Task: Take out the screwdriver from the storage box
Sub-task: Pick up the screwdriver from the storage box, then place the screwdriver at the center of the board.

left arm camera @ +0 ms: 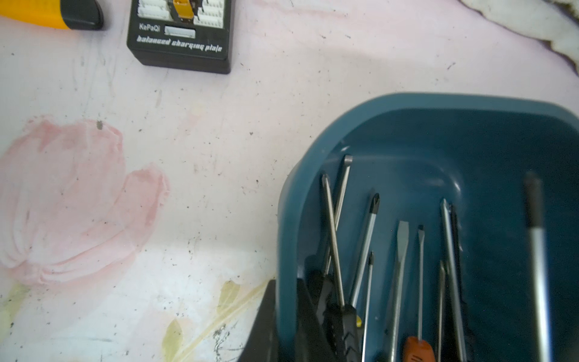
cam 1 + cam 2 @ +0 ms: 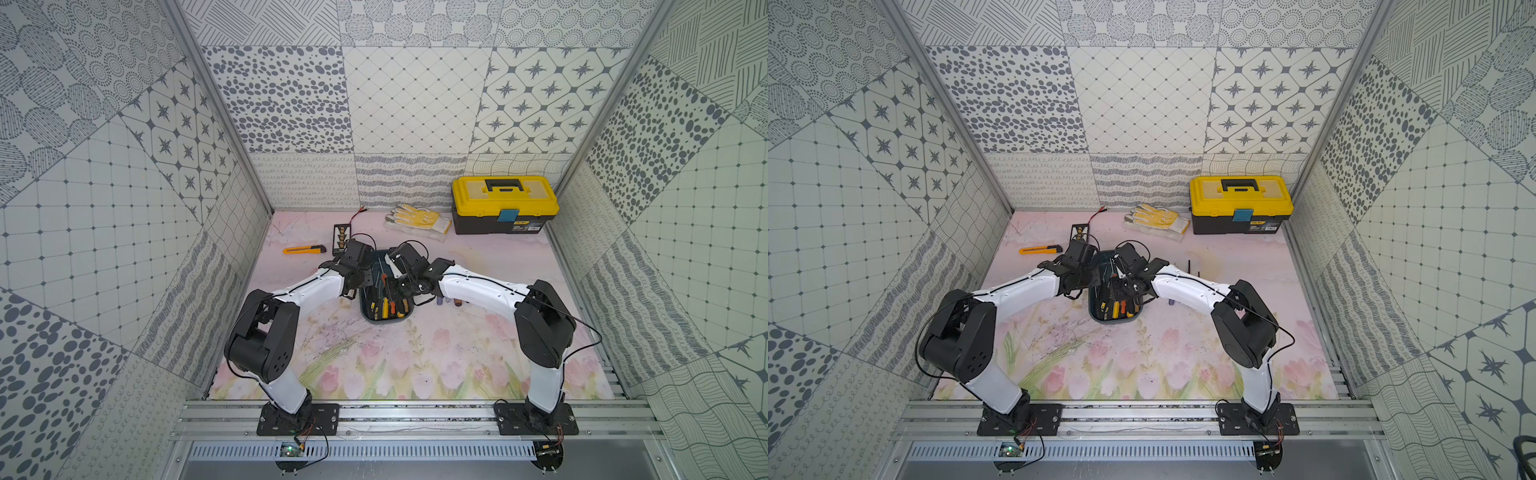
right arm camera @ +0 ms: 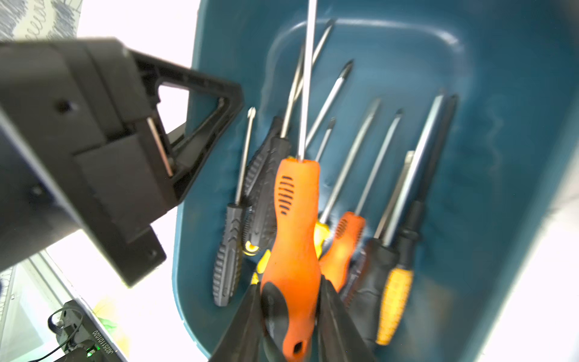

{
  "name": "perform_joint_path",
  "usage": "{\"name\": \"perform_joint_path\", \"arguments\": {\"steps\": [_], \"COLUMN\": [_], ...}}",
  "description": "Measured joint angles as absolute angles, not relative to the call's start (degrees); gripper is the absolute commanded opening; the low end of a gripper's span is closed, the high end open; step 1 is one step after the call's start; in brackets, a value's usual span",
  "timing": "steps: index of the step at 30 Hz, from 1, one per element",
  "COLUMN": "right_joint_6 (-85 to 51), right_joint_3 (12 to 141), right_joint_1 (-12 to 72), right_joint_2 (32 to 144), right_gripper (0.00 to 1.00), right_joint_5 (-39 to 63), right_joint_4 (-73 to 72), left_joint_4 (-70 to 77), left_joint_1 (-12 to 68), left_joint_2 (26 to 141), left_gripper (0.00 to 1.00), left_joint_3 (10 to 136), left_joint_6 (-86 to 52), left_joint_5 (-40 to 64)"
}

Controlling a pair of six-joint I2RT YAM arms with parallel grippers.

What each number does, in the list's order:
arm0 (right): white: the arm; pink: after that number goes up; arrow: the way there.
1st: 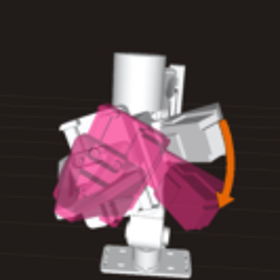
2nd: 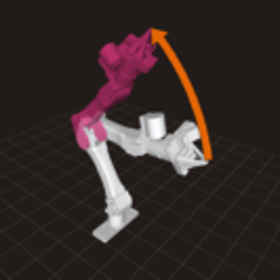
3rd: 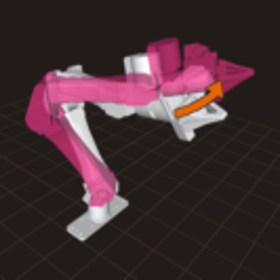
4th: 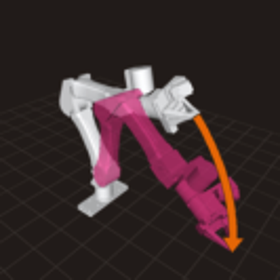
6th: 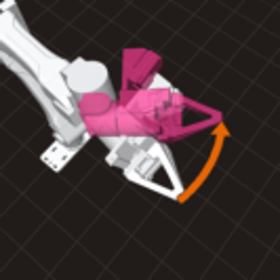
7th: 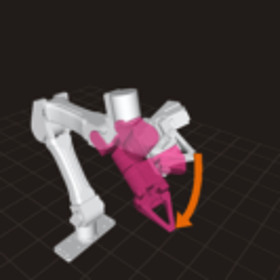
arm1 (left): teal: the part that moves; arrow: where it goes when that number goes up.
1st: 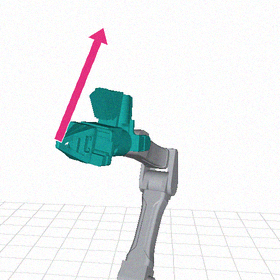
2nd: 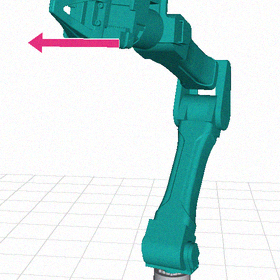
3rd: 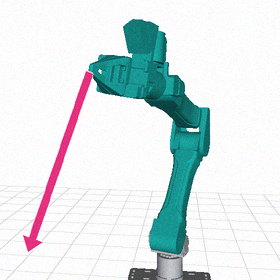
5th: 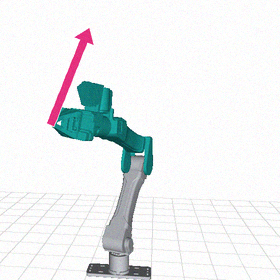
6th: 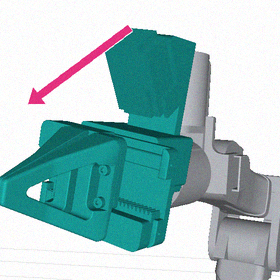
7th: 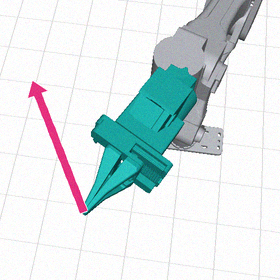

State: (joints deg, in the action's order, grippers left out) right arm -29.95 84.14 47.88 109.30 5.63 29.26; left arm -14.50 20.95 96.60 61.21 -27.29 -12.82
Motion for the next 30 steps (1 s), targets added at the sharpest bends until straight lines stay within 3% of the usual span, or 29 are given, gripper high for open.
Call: {"name": "perform_joint_path", "arguments": {"steps": [14, 30], "right_joint_6": [-29.3, -29.1], "right_joint_3": [78.4, 77.9], "right_joint_1": [40.9, 37.0], "right_joint_2": [100.2, 106.2], "right_gripper": [0.0, 0.0], "right_joint_5": [0.9, -1.1], "right_joint_4": [29.1, 33.4], "left_joint_4": [-14.6, -14.6], "left_joint_1": [20.9, 20.8], "left_joint_2": [96.6, 96.6], "left_gripper": [0.0, 0.0], "left_joint_3": [61.2, 61.1], "left_joint_6": [-27.3, -27.3], "left_joint_5": [-13.6, -13.7]}}
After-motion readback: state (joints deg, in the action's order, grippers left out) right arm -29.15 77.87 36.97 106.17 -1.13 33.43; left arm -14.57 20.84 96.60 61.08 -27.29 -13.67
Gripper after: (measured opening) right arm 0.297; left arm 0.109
